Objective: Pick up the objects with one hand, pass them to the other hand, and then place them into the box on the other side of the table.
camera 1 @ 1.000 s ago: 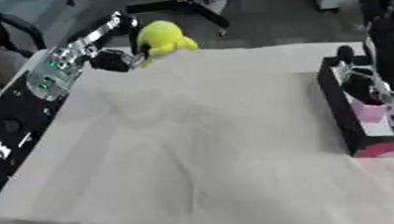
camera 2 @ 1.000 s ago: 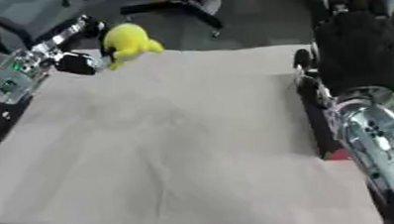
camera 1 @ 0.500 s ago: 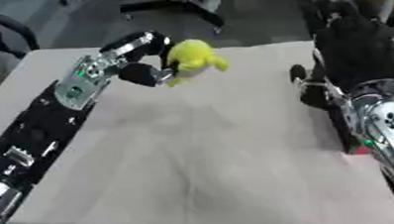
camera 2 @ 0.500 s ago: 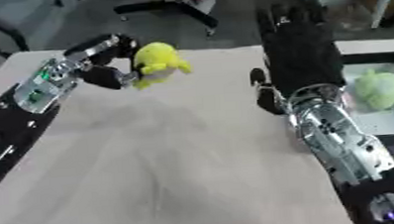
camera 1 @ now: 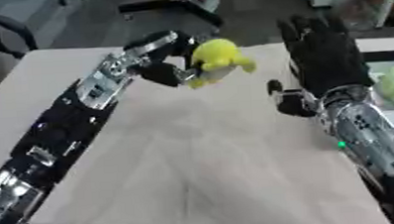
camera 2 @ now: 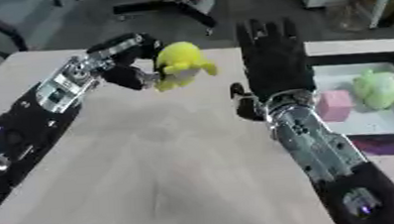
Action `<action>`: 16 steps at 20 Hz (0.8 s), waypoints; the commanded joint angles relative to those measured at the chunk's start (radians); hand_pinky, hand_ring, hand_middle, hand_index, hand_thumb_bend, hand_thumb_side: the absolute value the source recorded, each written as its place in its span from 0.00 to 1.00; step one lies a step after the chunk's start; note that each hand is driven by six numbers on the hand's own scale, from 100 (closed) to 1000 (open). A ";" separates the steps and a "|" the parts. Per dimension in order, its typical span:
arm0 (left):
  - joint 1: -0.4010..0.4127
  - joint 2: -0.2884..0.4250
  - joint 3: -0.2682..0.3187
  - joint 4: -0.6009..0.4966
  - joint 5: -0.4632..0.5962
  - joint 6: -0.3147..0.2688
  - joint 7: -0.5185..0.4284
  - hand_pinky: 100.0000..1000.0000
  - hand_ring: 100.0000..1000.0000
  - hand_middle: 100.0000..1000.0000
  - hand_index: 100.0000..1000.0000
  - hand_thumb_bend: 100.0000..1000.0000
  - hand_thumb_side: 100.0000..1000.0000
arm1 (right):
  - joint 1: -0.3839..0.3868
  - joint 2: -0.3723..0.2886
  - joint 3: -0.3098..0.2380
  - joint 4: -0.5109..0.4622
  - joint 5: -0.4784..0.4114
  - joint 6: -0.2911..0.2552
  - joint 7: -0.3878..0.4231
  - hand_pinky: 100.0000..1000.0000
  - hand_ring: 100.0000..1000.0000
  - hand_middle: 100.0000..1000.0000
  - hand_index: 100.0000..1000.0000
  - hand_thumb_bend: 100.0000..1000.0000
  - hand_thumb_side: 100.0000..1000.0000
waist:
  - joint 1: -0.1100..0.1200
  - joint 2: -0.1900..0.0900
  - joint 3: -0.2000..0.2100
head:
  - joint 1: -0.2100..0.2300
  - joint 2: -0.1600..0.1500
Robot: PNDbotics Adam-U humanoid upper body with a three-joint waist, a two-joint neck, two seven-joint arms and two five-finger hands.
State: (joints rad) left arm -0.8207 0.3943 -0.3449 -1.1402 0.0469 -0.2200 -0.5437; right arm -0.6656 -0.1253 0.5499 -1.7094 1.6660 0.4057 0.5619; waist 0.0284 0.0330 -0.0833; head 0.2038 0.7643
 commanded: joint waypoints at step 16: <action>-0.044 -0.047 -0.040 -0.029 0.042 0.058 -0.092 0.69 0.36 0.29 0.39 0.00 0.12 | -0.039 0.042 0.015 0.116 -0.027 0.035 -0.064 1.00 0.90 0.92 1.00 0.22 0.30 | 0.002 -0.008 0.006 | -0.020 0.006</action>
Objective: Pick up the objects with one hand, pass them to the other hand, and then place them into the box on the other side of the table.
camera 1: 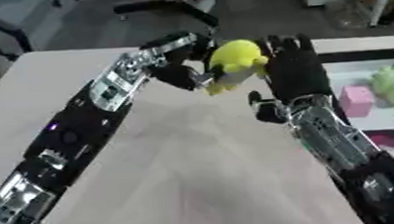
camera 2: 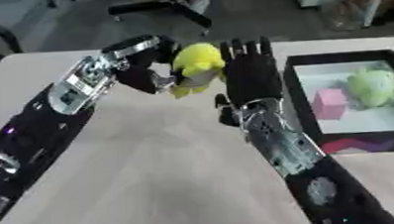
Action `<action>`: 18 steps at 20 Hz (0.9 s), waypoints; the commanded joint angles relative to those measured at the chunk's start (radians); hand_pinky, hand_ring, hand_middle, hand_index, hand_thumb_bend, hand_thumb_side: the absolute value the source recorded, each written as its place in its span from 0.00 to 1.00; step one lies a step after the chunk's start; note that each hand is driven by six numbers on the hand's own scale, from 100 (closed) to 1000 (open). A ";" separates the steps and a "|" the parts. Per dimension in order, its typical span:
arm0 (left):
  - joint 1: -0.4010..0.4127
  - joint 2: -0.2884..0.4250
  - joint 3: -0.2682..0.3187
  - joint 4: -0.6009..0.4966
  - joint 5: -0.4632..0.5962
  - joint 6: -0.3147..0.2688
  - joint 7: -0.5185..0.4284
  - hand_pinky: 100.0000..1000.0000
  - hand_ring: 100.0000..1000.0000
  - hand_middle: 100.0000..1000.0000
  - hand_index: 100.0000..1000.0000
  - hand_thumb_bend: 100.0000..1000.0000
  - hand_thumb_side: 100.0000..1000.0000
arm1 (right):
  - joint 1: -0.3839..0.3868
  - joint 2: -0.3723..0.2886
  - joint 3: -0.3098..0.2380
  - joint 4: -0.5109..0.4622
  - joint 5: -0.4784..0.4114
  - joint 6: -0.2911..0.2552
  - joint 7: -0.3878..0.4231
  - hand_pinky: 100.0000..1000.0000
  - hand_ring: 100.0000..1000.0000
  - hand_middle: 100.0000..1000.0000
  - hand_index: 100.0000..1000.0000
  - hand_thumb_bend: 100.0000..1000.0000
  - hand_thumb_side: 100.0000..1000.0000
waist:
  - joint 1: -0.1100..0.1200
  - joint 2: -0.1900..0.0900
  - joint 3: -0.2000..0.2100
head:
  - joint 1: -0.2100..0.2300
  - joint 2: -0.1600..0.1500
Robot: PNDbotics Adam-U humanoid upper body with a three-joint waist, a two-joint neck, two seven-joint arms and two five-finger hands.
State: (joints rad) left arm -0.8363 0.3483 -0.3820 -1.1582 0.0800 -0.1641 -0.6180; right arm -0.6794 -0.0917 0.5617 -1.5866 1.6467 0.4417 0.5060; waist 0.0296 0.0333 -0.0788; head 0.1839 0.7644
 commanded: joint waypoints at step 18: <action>-0.026 0.006 0.028 0.107 -0.069 -0.051 -0.022 0.68 0.36 0.29 0.39 0.00 0.11 | -0.028 0.003 0.018 -0.030 -0.046 -0.001 -0.059 0.97 0.86 0.89 0.98 0.22 0.27 | 0.001 -0.005 -0.006 | 0.015 0.006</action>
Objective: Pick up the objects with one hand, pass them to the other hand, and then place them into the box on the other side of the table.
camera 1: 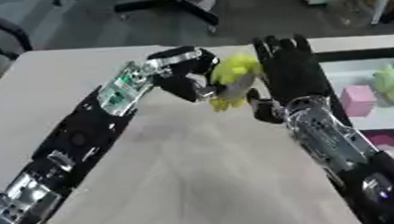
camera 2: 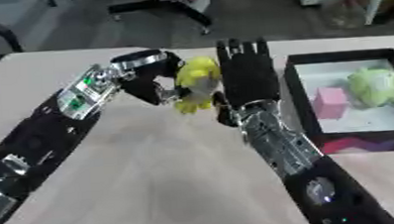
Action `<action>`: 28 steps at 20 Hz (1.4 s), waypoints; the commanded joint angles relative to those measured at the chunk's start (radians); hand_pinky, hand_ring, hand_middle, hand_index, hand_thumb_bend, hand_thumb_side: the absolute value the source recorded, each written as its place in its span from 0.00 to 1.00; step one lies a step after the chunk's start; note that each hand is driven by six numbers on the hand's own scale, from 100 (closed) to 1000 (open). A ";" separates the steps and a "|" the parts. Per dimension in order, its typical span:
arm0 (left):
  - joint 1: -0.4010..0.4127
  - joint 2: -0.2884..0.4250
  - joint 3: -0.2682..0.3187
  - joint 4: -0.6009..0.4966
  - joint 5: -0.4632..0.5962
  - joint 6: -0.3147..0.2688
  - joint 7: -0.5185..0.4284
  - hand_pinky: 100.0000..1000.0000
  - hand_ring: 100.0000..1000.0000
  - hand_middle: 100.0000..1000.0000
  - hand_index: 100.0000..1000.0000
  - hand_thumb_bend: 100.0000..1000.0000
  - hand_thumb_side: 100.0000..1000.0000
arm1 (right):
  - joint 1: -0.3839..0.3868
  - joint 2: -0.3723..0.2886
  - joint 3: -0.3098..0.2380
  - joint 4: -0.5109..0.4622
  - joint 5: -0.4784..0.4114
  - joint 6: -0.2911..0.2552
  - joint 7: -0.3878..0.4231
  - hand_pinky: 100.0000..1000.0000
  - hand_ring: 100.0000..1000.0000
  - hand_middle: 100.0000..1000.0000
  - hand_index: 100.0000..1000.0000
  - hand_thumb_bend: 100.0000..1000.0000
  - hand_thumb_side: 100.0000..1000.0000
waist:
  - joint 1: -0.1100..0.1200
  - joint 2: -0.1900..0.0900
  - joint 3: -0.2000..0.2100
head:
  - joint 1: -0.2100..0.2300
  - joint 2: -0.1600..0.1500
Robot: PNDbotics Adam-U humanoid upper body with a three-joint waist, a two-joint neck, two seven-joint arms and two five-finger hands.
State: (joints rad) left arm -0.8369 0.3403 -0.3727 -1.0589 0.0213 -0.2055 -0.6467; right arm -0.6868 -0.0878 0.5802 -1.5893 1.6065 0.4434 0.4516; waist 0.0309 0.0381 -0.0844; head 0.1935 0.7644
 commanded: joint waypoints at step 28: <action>-0.051 -0.029 0.003 0.006 -0.022 -0.008 -0.010 0.69 0.36 0.29 0.39 0.00 0.13 | -0.039 0.005 0.031 -0.031 -0.167 0.024 0.025 0.88 0.85 0.85 0.91 0.18 0.14 | -0.003 -0.010 0.005 | 0.006 0.006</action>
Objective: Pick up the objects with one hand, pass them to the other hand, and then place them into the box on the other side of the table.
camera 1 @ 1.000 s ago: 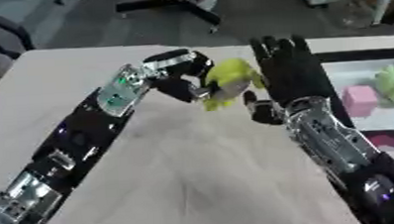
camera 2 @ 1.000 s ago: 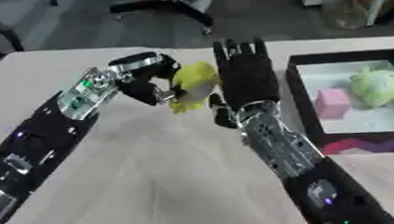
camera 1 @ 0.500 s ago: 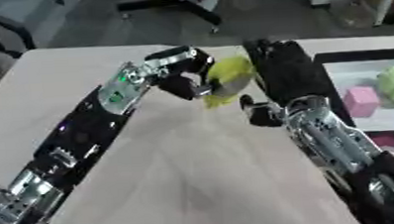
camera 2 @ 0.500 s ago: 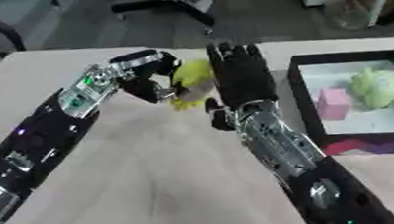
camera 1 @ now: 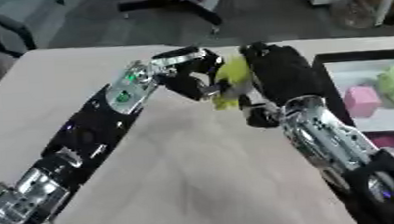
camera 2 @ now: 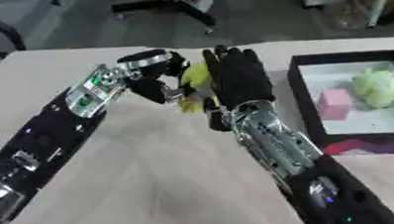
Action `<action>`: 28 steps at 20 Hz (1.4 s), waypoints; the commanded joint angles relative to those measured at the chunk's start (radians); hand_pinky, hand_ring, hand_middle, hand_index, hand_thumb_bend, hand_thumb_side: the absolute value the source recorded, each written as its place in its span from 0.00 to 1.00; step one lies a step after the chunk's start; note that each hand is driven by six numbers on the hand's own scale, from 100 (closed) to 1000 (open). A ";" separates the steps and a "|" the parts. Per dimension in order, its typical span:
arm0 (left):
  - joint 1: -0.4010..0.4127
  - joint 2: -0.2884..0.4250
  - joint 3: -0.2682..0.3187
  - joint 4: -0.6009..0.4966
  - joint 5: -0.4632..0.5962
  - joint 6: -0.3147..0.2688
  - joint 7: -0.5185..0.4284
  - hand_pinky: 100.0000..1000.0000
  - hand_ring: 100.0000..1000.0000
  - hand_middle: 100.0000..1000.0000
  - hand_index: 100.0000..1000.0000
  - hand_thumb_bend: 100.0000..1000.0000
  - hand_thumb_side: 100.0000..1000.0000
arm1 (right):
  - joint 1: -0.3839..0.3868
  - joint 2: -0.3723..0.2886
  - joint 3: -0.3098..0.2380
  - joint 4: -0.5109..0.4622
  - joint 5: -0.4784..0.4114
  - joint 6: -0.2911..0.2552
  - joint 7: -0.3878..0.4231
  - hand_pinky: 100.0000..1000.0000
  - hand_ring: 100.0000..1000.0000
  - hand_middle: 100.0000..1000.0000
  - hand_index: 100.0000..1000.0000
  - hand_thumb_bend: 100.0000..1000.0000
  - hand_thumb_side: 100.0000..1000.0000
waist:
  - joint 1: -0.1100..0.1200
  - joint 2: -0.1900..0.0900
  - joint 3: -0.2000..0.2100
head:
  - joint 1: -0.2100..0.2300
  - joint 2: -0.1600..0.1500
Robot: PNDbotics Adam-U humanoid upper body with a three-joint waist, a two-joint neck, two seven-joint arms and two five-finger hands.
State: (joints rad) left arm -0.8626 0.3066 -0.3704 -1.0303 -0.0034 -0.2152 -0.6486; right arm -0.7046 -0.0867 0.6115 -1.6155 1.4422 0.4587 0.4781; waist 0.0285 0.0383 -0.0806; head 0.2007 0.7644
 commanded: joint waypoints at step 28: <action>-0.047 0.154 0.094 0.027 0.012 -0.144 -0.094 0.82 0.71 0.70 0.77 0.64 0.71 | 0.007 -0.043 -0.092 -0.007 0.011 0.062 -0.195 0.23 0.73 0.64 0.39 0.11 0.02 | -0.002 -0.012 -0.012 | -0.057 -0.001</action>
State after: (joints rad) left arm -0.8821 0.4087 -0.2995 -0.9952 0.0021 -0.3404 -0.7425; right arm -0.6831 -0.1105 0.5436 -1.6086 1.4378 0.5121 0.2903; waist 0.0261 0.0383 -0.0928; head 0.1543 0.7640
